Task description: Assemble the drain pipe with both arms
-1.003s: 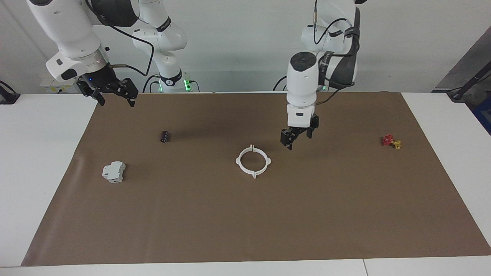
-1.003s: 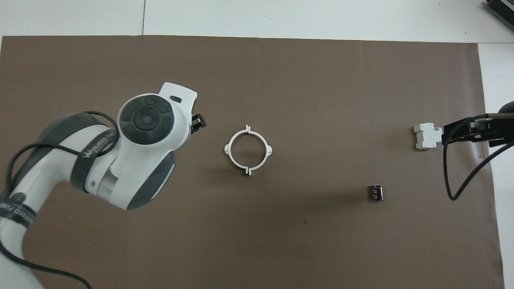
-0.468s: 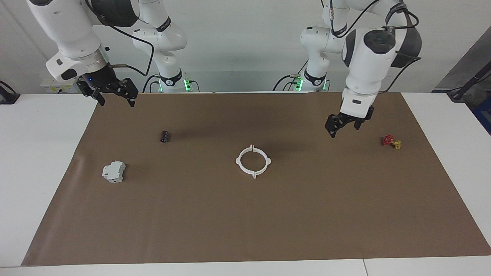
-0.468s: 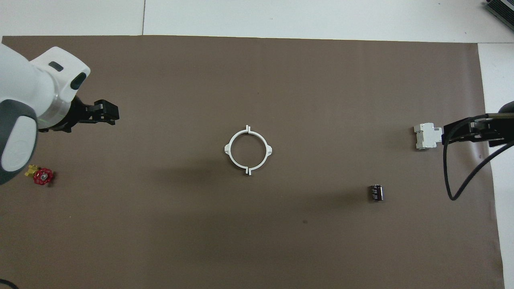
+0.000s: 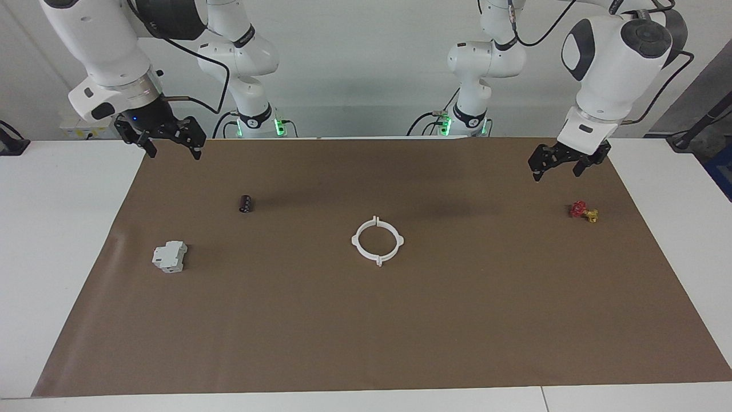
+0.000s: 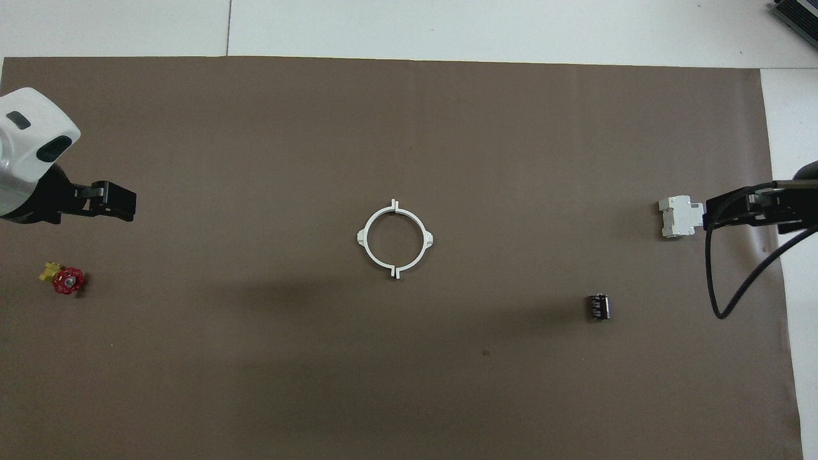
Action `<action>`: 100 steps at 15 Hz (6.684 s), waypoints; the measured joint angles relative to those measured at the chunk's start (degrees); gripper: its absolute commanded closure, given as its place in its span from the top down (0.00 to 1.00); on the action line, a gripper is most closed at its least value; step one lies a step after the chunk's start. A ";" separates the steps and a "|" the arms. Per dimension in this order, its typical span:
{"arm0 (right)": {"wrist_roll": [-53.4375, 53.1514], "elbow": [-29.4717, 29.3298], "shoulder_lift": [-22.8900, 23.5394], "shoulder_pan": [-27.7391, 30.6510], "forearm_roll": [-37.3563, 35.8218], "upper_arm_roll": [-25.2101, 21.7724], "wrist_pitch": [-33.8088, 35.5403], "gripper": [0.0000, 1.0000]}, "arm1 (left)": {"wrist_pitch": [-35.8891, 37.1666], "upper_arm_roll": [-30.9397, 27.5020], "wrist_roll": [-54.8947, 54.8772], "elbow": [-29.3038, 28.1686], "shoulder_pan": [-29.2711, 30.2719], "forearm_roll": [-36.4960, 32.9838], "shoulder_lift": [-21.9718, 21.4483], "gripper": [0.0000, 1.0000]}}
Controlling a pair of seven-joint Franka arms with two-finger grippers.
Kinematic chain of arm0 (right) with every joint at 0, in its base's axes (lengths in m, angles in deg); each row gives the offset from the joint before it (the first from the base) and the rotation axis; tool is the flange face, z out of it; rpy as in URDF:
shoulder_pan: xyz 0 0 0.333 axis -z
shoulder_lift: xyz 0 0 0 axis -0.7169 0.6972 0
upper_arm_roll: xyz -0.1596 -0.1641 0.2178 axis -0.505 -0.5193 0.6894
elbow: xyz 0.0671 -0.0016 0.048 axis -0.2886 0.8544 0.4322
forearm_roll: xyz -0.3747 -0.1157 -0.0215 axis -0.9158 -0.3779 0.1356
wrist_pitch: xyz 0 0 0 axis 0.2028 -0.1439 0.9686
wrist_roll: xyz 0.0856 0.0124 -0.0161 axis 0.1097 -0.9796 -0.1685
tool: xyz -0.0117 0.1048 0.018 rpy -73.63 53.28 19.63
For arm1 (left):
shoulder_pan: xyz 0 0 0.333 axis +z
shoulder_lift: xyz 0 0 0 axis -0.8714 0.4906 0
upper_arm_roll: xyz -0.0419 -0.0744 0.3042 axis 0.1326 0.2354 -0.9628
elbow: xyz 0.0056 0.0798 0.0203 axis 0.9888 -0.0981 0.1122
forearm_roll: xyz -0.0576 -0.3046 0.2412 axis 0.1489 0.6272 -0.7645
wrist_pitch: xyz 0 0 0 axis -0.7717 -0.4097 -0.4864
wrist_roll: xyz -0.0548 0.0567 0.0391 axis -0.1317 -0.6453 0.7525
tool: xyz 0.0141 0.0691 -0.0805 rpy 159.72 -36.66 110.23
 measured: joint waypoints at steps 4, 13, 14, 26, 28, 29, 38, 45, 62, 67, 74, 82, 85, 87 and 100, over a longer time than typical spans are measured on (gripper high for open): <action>0.00 0.00 0.00 0.00 0.00 0.00 0.00 1.00 | 1.00 0.23 -0.11 0.04 0.11 0.00 -1.63 1.00; 0.00 0.00 0.00 0.00 0.00 0.00 0.00 1.00 | 8.48 1.76 -0.66 1.34 -0.14 0.30 -2.24 1.00; 0.00 0.00 0.00 -0.01 0.00 0.01 0.00 1.00 | 11.35 2.15 -0.72 3.09 -0.40 0.60 -1.89 1.00; 0.00 0.00 0.00 -0.24 2.48 -0.02 -2.59 1.00 | 17.60 2.93 -0.75 7.70 -1.05 2.96 -1.56 1.00; 0.00 0.00 0.00 -0.24 0.95 -0.04 -2.94 1.00 | 17.55 2.55 -0.75 7.70 -0.88 2.96 -1.56 1.00; 0.00 0.00 0.00 -0.24 0.54 -0.04 -2.98 1.00 | 17.55 2.42 -0.75 7.70 -0.86 2.96 -1.56 1.00; 0.00 0.02 0.00 -0.28 0.35 -0.02 -2.98 1.00 | 17.55 2.36 -0.75 7.70 -0.75 2.96 -1.56 1.00; 0.00 0.03 0.00 0.15 0.35 -0.04 -2.98 1.00 | 17.55 2.36 -0.75 7.68 -0.72 2.96 -1.56 1.00; 0.00 0.04 0.00 0.15 0.35 -0.04 -2.98 1.00 | 16.55 2.02 -0.75 7.68 -0.70 4.48 -1.56 1.00; 0.00 0.04 0.00 0.15 0.35 -0.04 -2.98 1.00 | 16.54 1.67 -0.76 7.68 -0.69 4.49 -1.56 1.00; 0.00 0.04 0.00 0.15 0.35 -0.04 -2.98 1.00 | 16.54 1.66 -0.76 7.68 -0.68 4.49 -1.56 1.00; 0.91 0.04 0.00 0.26 0.35 -0.19 -2.98 1.00 | 15.96 1.66 -0.75 7.52 -0.68 4.49 -1.56 1.00; 5.49 0.05 0.00 0.24 0.38 -0.18 -3.79 1.00 | 15.10 1.57 -0.75 7.53 -0.68 4.49 -1.56 1.00; 5.96 0.06 0.02 0.17 0.38 -0.09 -5.55 1.00 | 13.64 1.49 -0.75 7.54 -0.68 4.49 -1.57 1.00; 5.97 0.06 0.03 0.16 0.38 -0.01 -5.92 1.00 | 7.89 1.18 -0.75 7.52 -0.67 4.49 -1.56 1.00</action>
